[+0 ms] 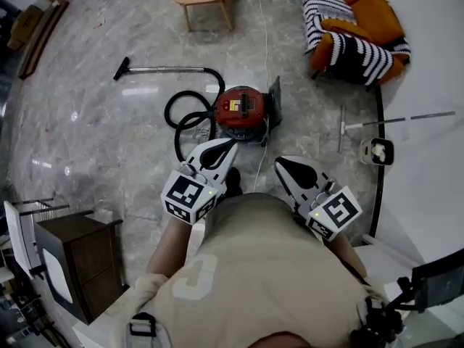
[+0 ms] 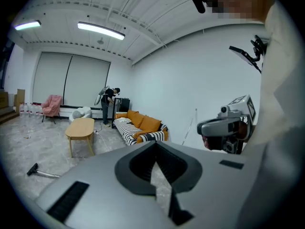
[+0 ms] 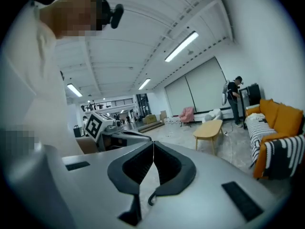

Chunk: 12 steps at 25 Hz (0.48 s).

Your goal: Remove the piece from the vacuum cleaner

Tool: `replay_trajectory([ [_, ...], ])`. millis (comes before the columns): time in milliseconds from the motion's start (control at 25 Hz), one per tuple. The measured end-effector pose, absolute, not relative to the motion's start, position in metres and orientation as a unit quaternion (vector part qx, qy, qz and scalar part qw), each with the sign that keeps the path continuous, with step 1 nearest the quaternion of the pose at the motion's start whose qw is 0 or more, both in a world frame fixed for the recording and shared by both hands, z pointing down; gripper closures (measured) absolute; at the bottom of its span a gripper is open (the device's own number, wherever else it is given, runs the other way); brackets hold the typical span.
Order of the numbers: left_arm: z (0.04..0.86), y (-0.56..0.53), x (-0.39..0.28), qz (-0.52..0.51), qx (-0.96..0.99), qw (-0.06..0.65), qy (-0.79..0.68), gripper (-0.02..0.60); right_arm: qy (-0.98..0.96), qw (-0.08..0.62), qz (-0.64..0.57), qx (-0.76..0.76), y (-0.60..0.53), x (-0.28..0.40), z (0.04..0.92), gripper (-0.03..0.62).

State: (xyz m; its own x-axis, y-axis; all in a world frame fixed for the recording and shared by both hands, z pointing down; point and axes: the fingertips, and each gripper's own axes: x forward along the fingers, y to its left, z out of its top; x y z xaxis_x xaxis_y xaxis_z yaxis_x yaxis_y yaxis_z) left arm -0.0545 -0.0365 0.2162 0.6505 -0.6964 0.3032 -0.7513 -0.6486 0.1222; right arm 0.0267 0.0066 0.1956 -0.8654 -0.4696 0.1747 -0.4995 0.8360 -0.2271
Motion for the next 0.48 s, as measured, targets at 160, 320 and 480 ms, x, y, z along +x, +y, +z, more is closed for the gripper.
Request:
replay_trajectory([
  [160, 0.218, -0.056, -0.073, 0.098, 0.909, 0.123, -0.387, 0.577, -0.962, 0.064, 0.086, 0.251, -0.004, -0.009, 0.182, 0.591],
  [320, 0.211, -0.079, -0.077, 0.072, 0.924, 0.128, -0.353, 0.578, -0.96, 0.067, 0.079, 0.26, -0.024, -0.019, 0.175, 0.591],
  [480, 0.193, -0.098, -0.068, 0.038, 0.943, 0.134, -0.304, 0.578, -0.956, 0.075, 0.074, 0.274, -0.044, -0.024, 0.171, 0.591],
])
